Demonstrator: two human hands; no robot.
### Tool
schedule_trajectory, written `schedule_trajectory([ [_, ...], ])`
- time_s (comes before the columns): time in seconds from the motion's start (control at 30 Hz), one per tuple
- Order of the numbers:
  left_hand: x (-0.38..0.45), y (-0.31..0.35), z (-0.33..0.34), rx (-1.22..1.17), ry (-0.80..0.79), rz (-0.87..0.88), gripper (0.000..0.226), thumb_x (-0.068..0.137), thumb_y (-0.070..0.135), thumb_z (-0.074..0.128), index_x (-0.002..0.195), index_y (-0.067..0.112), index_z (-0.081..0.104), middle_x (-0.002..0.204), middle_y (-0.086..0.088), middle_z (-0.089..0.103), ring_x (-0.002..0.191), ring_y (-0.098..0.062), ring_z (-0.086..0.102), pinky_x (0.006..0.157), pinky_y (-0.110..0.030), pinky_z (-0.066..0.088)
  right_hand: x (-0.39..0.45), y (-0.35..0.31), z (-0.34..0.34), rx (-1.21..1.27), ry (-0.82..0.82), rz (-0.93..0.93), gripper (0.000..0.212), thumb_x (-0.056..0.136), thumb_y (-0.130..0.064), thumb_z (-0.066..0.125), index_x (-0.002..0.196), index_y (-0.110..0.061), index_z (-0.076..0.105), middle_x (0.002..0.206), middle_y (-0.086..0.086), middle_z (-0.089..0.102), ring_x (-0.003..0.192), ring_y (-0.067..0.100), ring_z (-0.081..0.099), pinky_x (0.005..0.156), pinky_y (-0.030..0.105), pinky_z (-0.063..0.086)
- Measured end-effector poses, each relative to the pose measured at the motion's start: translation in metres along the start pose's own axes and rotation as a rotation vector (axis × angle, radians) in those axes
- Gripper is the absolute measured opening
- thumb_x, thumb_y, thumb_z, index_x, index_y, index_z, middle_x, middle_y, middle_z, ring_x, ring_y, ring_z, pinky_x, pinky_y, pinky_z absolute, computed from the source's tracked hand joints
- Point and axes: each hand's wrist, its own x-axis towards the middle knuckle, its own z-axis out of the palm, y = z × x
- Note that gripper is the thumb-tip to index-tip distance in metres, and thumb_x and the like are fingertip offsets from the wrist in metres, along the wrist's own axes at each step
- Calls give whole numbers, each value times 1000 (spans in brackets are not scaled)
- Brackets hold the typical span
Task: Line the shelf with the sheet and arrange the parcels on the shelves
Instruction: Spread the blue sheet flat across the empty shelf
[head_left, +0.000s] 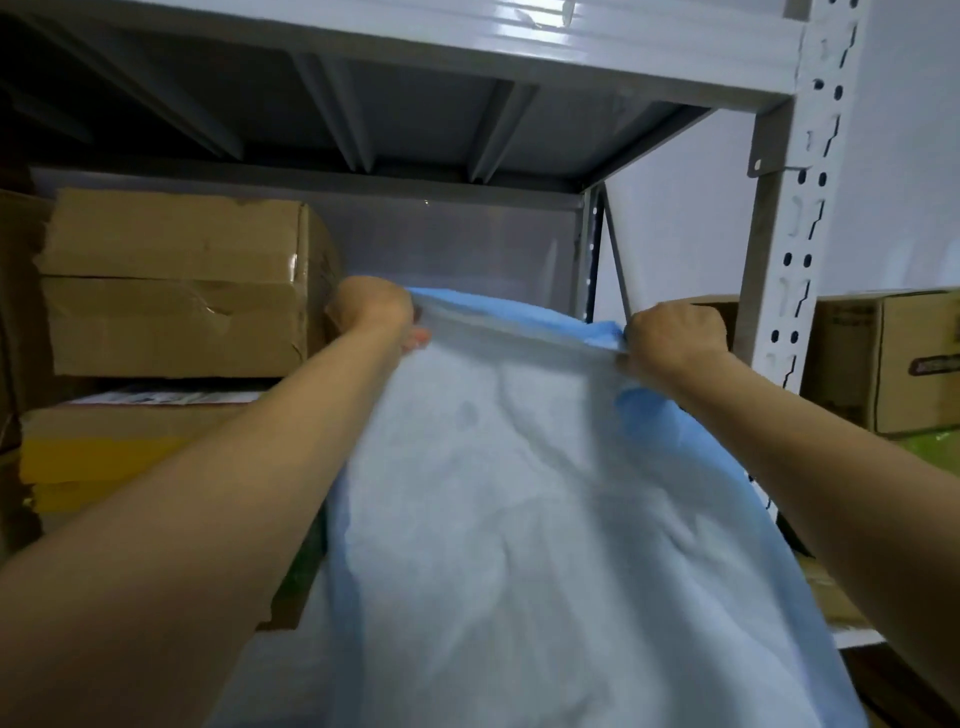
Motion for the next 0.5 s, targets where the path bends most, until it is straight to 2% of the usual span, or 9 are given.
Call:
schedule_trajectory([
  [0.07,2,-1,11,44,7,52,35,95,9,43,129,6,51,87,-8,60,75,-24,61,63,-28,51,9,-7,7,157,-35,151,21,93,-33,51,91,-13,57,72,4,48,75,24,52,64,30,40],
  [0.13,8,-12,24,232,-61,104,42,94,15,47,136,14,41,104,-11,57,86,-27,59,60,-33,48,22,-13,20,682,-121,343,23,90,-33,59,90,-10,57,71,5,52,69,21,56,58,28,44],
  [0.2,13,-27,33,495,-221,149,65,91,16,53,147,22,20,126,-12,49,100,-31,56,65,-40,53,31,-20,30,1236,-200,486,23,87,-18,65,104,-3,61,72,5,54,60,16,55,48,23,47],
  [0.23,18,-33,34,610,-268,166,75,90,16,53,150,25,10,138,-11,41,108,-34,54,70,-42,53,37,-24,38,1395,-221,524,29,86,-10,65,111,2,60,75,6,55,59,15,55,45,22,49],
  [0.27,23,-39,35,704,-301,176,80,90,17,53,151,27,3,146,-10,33,111,-36,52,72,-42,54,42,-27,46,1454,-242,539,33,85,-6,63,116,3,58,77,7,55,60,15,55,46,22,50],
  [0.33,36,-51,36,828,-361,157,82,88,19,54,151,30,2,146,-6,30,108,-35,52,73,-39,53,54,-38,63,1369,-265,528,33,85,-5,58,117,4,58,81,9,55,64,18,55,57,26,53],
  [0.43,52,-63,39,991,-343,207,68,88,20,55,147,20,21,141,-4,34,99,-25,46,75,-26,41,73,-53,82,1119,-268,496,19,88,-7,56,105,0,61,90,14,57,79,29,60,76,38,56],
  [0.5,63,-72,42,1012,-315,213,64,87,22,58,144,18,28,144,-4,32,108,-23,48,74,-23,37,89,-58,93,1088,-287,496,9,88,0,55,97,-1,57,94,18,58,78,36,63,72,46,58],
])
